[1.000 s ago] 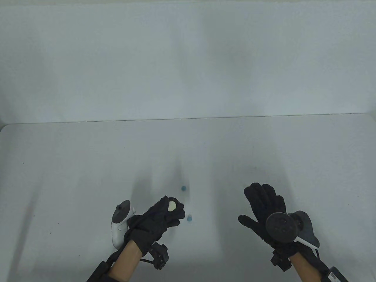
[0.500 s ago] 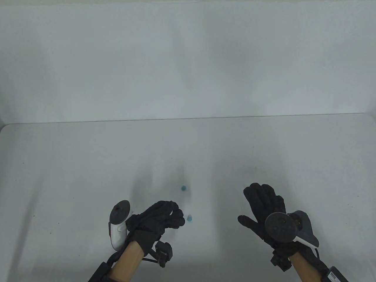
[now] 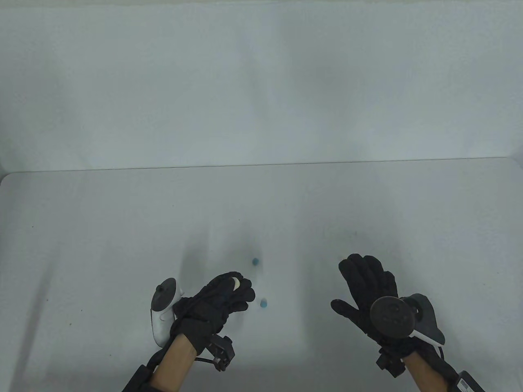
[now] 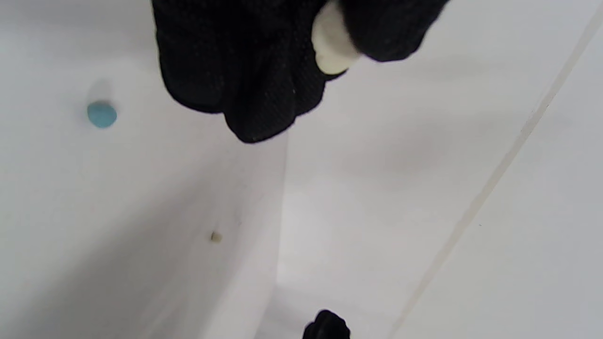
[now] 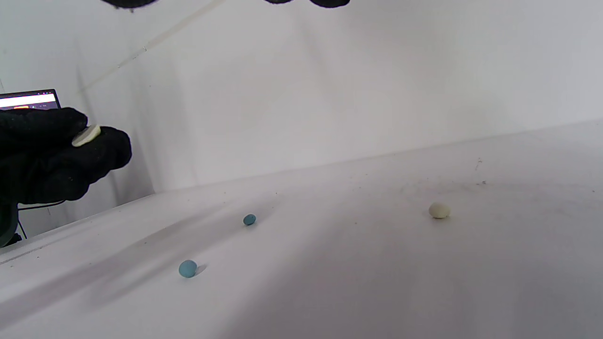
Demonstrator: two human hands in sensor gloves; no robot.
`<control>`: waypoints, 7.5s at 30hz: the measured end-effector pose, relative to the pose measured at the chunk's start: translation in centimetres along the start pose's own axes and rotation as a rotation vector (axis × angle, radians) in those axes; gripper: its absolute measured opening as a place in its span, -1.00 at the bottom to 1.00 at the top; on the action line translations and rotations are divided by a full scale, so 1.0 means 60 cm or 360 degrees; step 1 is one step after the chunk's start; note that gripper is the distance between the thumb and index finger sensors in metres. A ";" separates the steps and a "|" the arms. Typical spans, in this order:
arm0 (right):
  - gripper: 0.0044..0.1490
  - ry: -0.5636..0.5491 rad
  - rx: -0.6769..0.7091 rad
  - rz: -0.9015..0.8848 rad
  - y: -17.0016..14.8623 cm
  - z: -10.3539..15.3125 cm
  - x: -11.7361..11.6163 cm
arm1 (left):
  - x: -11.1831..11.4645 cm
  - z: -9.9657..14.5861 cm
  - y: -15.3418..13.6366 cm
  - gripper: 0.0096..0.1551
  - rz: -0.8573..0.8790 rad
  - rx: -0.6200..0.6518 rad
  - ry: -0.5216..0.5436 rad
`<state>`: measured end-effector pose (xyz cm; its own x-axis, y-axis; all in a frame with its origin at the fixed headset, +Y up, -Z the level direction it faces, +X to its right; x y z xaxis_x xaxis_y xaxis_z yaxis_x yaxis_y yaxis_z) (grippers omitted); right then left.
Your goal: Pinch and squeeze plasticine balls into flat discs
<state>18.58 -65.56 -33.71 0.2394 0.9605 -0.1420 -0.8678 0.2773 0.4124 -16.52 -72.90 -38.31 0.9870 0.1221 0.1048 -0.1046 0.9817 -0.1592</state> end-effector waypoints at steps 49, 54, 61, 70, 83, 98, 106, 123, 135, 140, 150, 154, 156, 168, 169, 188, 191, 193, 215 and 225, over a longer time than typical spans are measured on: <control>0.06 -0.0033 0.0063 -0.0050 0.005 0.006 0.008 | -0.046 -0.026 -0.011 -0.51 -0.1395 -0.0112 0.0192; 0.06 -0.0043 0.0068 -0.0054 0.005 0.007 0.010 | -0.052 -0.033 -0.030 -0.51 -0.1626 -0.0153 0.0161; 0.06 -0.0032 0.0074 -0.0052 0.006 0.006 0.008 | -0.032 -0.037 -0.046 -0.50 -0.1945 -0.0209 0.0016; 0.05 -0.0042 0.0077 -0.0052 0.008 0.007 0.010 | 0.008 -0.046 -0.045 -0.53 -0.2398 -0.0148 -0.0040; 0.05 -0.0022 0.0096 -0.0075 0.009 0.007 0.009 | 0.047 -0.040 -0.050 -0.52 -0.2927 0.0172 -0.0008; 0.06 -0.0040 0.0098 -0.0075 0.009 0.008 0.012 | 0.066 -0.032 0.045 -0.42 -0.2531 0.0389 0.0124; 0.05 -0.0030 0.0085 -0.0076 0.008 0.007 0.011 | 0.135 -0.052 0.037 -0.36 -0.2606 0.0591 -0.0033; 0.06 -0.0045 0.0089 -0.0079 0.009 0.009 0.016 | 0.198 -0.088 -0.061 -0.28 -0.2974 0.0574 -0.0419; 0.06 -0.0064 0.0065 -0.0108 0.002 0.011 0.021 | 0.200 -0.098 -0.056 -0.43 -0.2930 0.0589 -0.0392; 0.05 -0.0090 0.0055 -0.0136 -0.004 0.014 0.027 | 0.159 -0.093 -0.004 -0.44 -0.2417 0.0462 -0.0245; 0.05 -0.0084 0.0000 -0.0164 -0.017 0.013 0.028 | 0.057 -0.045 0.094 -0.35 -0.1393 0.0371 -0.0118; 0.05 -0.0078 -0.0025 -0.0180 -0.023 0.012 0.027 | 0.025 -0.022 0.094 -0.39 -0.0917 0.0321 -0.0120; 0.06 -0.0077 -0.0036 -0.0176 -0.025 0.012 0.027 | 0.012 -0.014 0.085 -0.39 -0.0758 0.0275 -0.0096; 0.05 -0.0016 -0.0081 -0.0177 -0.031 0.005 0.014 | -0.024 -0.005 0.005 -0.49 -0.0231 -0.0004 -0.0075; 0.05 -0.0019 -0.0080 -0.0175 -0.030 0.005 0.015 | -0.022 -0.005 -0.001 -0.50 -0.0226 -0.0022 -0.0072; 0.05 -0.0029 -0.0063 -0.0171 -0.027 0.005 0.016 | -0.015 -0.004 -0.014 -0.26 0.0012 -0.0092 -0.0090; 0.05 -0.0024 -0.0067 -0.0161 -0.026 0.006 0.015 | -0.015 -0.003 -0.011 -0.26 -0.0040 -0.0082 -0.0068; 0.05 -0.0027 -0.0063 -0.0164 -0.026 0.005 0.015 | -0.018 -0.003 -0.009 -0.37 -0.0129 -0.0056 -0.0028; 0.05 -0.0027 -0.0063 -0.0156 -0.025 0.006 0.015 | -0.010 -0.005 -0.024 -0.15 -0.0079 -0.0162 -0.0127; 0.05 -0.0021 -0.0063 -0.0151 -0.020 0.002 0.011 | -0.011 -0.003 -0.016 -0.56 -0.0304 -0.0133 -0.0102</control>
<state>19.84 -65.25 -34.22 0.3270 0.9302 -0.1669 -0.8574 0.3663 0.3615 -17.06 -73.93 -38.39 0.9778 -0.0535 0.2024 0.0969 0.9727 -0.2110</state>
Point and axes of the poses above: the tracker on the back of each hand, its own y axis roughly to the thumb side, its own z axis roughly from the fingertips to the wrist, x = y × z, the point moved 5 cm from there along -z, roughly from the wrist to the fingertips, and after that the axes turned 13 degrees about y, right-handed, at the moved point
